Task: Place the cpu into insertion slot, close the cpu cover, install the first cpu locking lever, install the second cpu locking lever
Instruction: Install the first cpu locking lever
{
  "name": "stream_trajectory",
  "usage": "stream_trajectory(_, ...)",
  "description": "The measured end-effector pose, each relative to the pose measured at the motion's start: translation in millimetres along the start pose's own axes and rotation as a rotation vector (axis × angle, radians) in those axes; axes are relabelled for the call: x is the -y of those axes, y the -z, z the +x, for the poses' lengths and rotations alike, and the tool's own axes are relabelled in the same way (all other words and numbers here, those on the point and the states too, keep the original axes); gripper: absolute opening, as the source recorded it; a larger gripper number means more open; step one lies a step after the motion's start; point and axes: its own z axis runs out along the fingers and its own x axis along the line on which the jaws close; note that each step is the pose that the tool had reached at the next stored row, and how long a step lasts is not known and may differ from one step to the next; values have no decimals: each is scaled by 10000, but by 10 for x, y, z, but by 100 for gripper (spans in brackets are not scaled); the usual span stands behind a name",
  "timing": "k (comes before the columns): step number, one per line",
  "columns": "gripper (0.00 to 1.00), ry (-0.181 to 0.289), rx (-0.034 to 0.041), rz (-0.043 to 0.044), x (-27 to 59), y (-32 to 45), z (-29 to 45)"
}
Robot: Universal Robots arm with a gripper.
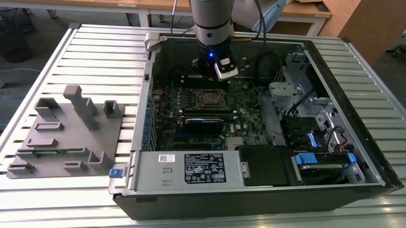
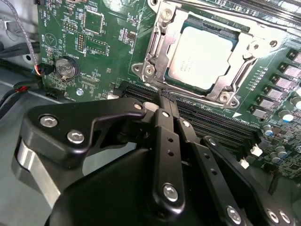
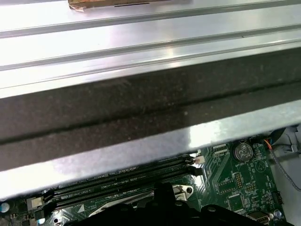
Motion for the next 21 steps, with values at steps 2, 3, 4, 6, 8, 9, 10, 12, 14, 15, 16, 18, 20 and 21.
stream_trajectory(2,11,-11,-91,25,-1,0,-4)
stream_trajectory(3,11,-21,-168,45,-1,-1,-6)
stream_trajectory(4,11,-34,-265,72,-2,-2,-9)
stream_trajectory(6,11,-60,-511,143,-3,-3,-14)
stream_trajectory(8,11,-64,-795,227,-3,-3,-15)
stream_trajectory(9,11,-57,-944,271,-3,-4,-16)
stream_trajectory(10,11,-51,-1101,323,-3,-4,-15)
stream_trajectory(12,11,-54,-1293,395,-3,-4,-16)
stream_trajectory(14,11,-55,-1294,395,-3,-4,-15)
stream_trajectory(15,11,-56,-1294,394,-3,-4,-15)
stream_trajectory(16,11,-55,-1300,402,-3,-5,-15)
stream_trajectory(18,11,-57,-1450,612,-3,-4,-16)
stream_trajectory(20,11,-64,-1711,969,-3,-5,-16)
stream_trajectory(21,11,-65,-1792,1096,-3,-5,-15)
